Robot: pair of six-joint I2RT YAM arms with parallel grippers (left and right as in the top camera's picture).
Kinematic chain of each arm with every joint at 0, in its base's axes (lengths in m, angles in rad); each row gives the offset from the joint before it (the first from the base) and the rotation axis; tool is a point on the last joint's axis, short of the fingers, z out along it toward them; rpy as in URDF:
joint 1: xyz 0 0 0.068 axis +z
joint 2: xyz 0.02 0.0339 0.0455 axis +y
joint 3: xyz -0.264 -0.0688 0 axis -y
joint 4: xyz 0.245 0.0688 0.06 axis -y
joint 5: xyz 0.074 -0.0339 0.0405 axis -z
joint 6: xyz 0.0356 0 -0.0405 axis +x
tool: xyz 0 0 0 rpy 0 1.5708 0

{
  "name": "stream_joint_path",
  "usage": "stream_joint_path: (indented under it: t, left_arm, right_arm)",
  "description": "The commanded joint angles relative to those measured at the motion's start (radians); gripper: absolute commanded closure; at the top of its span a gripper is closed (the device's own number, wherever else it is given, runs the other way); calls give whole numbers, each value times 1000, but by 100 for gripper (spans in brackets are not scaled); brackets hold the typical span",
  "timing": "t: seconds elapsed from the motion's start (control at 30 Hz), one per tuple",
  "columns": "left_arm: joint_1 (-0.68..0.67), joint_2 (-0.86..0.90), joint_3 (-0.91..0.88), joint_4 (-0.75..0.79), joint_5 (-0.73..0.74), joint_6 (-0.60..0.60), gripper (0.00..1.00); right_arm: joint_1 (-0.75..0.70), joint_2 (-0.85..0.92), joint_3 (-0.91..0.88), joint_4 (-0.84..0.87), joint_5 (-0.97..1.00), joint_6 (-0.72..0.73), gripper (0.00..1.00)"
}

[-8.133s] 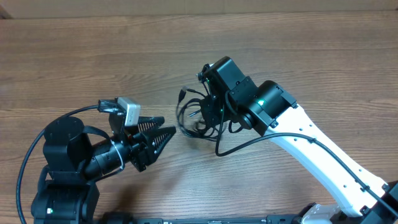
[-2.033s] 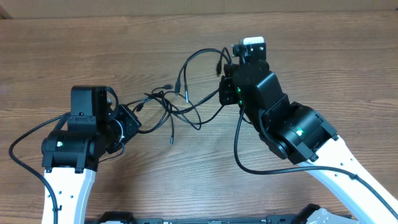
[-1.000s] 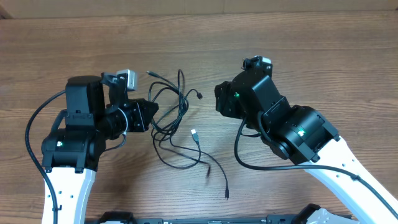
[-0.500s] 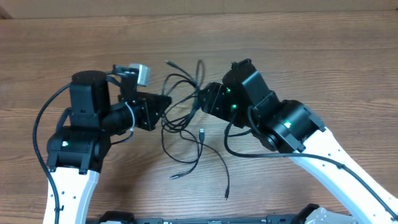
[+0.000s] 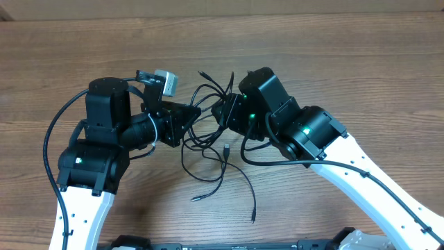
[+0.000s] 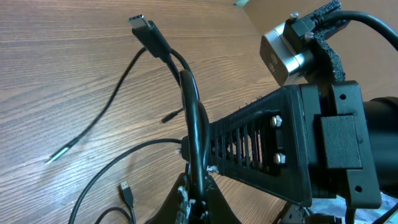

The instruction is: Untangle cables

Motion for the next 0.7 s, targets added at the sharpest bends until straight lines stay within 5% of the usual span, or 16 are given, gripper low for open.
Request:
stream_joint_path:
  t: [0.0, 0.23, 0.67]
  left_arm:
    - [-3, -4, 26, 4, -34, 24, 96]
    - [-3, -4, 26, -58, -275, 85, 96]
    - [-3, -14, 26, -14, -276, 93, 96]
  right_arm:
    - [-2, 18, 2, -3, 7, 4, 49]
    - [-3, 18, 2, 19, 61, -46, 49]
    - [-2, 44, 2, -28, 36, 111, 48]
